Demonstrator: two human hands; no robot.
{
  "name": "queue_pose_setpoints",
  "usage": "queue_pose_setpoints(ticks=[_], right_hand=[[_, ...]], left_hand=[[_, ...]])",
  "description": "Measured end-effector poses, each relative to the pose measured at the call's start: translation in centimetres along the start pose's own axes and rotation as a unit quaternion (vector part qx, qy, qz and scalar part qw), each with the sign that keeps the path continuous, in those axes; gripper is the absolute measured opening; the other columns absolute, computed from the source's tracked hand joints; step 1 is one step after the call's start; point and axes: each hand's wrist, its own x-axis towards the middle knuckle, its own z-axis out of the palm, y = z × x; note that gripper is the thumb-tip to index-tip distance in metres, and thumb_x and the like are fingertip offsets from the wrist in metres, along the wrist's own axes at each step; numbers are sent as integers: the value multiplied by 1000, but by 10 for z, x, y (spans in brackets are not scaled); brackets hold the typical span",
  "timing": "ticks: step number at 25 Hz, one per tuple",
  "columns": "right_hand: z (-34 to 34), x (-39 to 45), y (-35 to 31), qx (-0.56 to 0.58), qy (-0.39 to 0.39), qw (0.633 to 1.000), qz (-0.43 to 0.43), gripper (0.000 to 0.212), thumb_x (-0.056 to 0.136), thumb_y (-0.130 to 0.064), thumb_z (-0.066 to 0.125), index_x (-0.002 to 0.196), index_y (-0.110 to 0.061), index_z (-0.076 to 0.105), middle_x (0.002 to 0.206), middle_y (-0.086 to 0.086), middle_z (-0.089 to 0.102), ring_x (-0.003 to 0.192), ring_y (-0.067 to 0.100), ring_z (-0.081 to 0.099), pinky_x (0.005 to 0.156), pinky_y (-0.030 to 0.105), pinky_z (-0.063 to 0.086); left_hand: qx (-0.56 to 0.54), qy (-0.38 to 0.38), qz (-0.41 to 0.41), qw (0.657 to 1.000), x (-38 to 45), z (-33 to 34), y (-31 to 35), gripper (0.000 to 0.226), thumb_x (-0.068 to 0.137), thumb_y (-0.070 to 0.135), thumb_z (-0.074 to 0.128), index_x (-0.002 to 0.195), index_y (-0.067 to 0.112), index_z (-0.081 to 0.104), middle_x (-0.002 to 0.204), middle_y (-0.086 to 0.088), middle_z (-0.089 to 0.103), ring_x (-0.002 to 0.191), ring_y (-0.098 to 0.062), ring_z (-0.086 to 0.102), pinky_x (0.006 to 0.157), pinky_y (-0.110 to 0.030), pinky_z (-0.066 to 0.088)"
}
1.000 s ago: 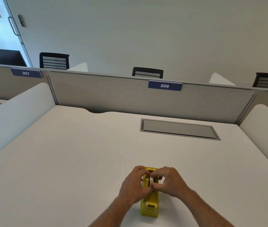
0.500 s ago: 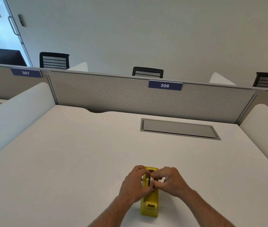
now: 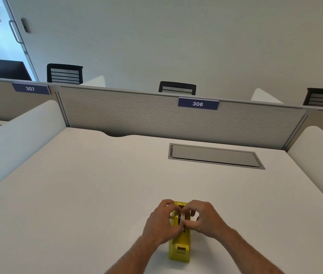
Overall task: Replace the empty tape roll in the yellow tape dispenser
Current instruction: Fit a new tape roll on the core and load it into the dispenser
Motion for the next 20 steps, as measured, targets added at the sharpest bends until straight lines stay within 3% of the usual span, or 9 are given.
queue_pose_setpoints(ticks=[4, 9, 13, 20], right_hand=[[2, 1, -1, -18, -7, 1000, -8, 30, 68, -37, 75, 96, -27, 78, 91, -15, 68, 80, 7, 62, 63, 16, 49], [-1, 4, -1, -17, -1, 1000, -7, 16, 79, -28, 75, 94, -26, 81, 91, -9, 73, 82, 5, 64, 72, 29, 56], [0, 1, -1, -24, -11, 1000, -9, 27, 73, -35, 76, 98, -25, 79, 95, -11, 71, 85, 6, 64, 72, 30, 56], [3, 5, 2, -3, 8, 1000, -5, 14, 80, -22, 76, 92, -27, 81, 90, -10, 72, 83, 6, 65, 71, 28, 56]], left_hand=[[-2, 1, -5, 1000, 1, -1, 2, 52, 70, 50, 77, 118, 38, 61, 139, 17, 44, 94, -6, 58, 84, -27, 56], [-2, 4, -10, 1000, 1, 0, 3, 49, 71, 49, 78, 115, 36, 62, 137, 17, 45, 98, -8, 60, 84, -29, 57], [3, -2, -12, 1000, 2, -1, 2, 54, 68, 51, 79, 116, 37, 62, 138, 17, 44, 98, -8, 59, 85, -27, 56], [3, 1, -17, 1000, 1, 2, 1, 53, 67, 52, 80, 115, 37, 62, 139, 18, 45, 100, -9, 60, 87, -30, 57]])
